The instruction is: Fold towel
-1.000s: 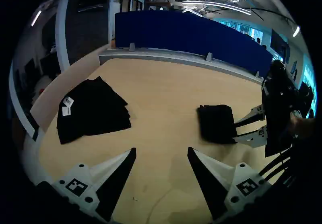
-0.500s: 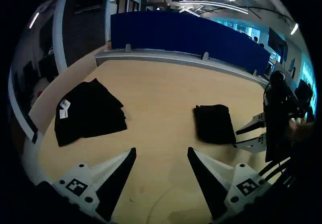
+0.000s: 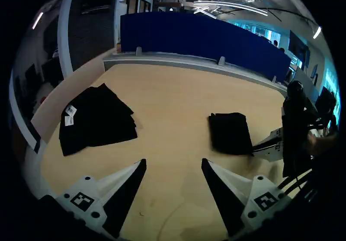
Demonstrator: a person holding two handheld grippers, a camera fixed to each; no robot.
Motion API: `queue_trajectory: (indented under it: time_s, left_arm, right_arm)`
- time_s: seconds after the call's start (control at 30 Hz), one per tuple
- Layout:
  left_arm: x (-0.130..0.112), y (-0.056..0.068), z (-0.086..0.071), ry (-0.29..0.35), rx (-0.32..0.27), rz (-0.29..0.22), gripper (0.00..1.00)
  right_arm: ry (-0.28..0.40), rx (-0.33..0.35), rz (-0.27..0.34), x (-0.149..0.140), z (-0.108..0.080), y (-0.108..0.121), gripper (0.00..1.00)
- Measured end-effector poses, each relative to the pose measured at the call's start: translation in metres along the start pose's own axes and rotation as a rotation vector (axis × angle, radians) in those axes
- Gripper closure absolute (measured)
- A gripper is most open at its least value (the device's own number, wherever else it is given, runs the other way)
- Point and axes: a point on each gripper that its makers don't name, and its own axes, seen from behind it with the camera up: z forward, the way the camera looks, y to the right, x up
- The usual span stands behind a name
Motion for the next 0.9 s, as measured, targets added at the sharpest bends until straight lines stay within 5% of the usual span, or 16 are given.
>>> queue_trajectory:
  time_s: [0.2, 0.47, 0.9]
  left_arm:
    - [-0.001, 0.001, 0.0, -0.002, -0.001, 0.011, 0.06]
    - [0.0, 0.004, 0.0, -0.003, -0.004, 0.018, 0.06]
    - [0.012, 0.007, 0.003, 0.013, -0.013, 0.03, 0.06]
  right_arm:
    - [0.012, -0.005, 0.018, 0.001, 0.001, 0.002, 0.87]
    - [0.051, -0.028, 0.032, 0.009, -0.002, 0.009, 0.9]
    - [0.243, -0.076, 0.013, 0.083, -0.044, 0.031, 0.92]
